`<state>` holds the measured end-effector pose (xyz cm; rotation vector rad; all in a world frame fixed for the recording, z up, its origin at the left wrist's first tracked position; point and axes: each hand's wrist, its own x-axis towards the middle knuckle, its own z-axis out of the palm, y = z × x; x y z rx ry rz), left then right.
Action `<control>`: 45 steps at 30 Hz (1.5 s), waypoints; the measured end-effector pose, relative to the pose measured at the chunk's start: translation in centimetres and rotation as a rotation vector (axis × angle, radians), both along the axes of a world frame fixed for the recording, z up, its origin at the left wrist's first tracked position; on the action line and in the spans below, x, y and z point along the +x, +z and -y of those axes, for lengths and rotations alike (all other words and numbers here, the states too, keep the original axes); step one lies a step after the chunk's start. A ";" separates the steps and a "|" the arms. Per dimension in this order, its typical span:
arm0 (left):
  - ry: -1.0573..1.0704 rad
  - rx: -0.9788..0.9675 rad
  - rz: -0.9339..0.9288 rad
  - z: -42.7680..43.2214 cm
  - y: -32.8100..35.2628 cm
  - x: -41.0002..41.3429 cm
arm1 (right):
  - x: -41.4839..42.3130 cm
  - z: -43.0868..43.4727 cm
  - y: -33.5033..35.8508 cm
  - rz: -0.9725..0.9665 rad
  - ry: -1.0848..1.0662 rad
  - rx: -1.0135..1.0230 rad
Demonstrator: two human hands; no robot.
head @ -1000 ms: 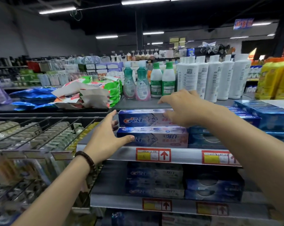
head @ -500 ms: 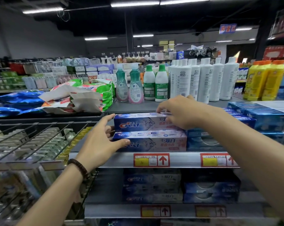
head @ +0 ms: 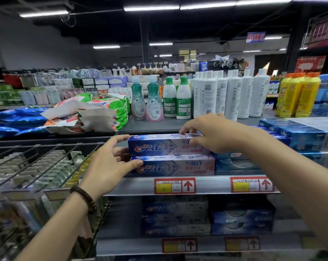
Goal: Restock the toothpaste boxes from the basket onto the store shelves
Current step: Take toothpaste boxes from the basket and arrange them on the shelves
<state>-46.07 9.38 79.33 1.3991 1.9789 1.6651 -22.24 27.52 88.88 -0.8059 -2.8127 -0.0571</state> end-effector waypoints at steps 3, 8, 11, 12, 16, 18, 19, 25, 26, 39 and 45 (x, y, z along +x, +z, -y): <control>-0.005 0.010 -0.012 0.0 -0.3 -0.1 | 0.3 0.3 -0.1 0.002 0.009 0.011; -0.004 0.011 -0.008 0.0 -0.4 0.0 | 0.9 0.7 0.1 0.002 0.008 0.001; 0.009 0.034 -0.025 0.1 -0.4 0.2 | 1.3 0.9 0.0 0.004 0.014 -0.003; 0.017 0.038 -0.036 0.2 -0.3 0.3 | 1.4 1.0 0.1 0.006 0.016 -0.004; 0.052 0.039 -0.071 0.4 -0.3 0.6 | 1.7 1.2 0.1 0.011 0.028 -0.004; 0.070 0.033 -0.088 0.6 -0.2 0.6 | 1.7 1.3 0.0 0.004 0.034 -0.007; 0.080 0.029 -0.093 0.6 -0.1 0.6 | 1.7 1.3 0.0 0.002 0.035 -0.009; 0.111 0.017 -0.110 0.7 -0.2 0.5 | 1.6 1.4 0.0 -0.005 0.046 -0.017; 0.110 0.016 -0.108 0.7 -0.2 0.5 | 1.6 1.4 0.0 -0.005 0.046 -0.017; 0.137 0.004 -0.145 0.8 -0.2 0.8 | 2.0 2.6 -0.3 0.018 0.011 0.034; 0.167 -0.022 -0.179 0.8 0.1 1.2 | 1.9 2.4 -0.5 0.013 0.000 0.055</control>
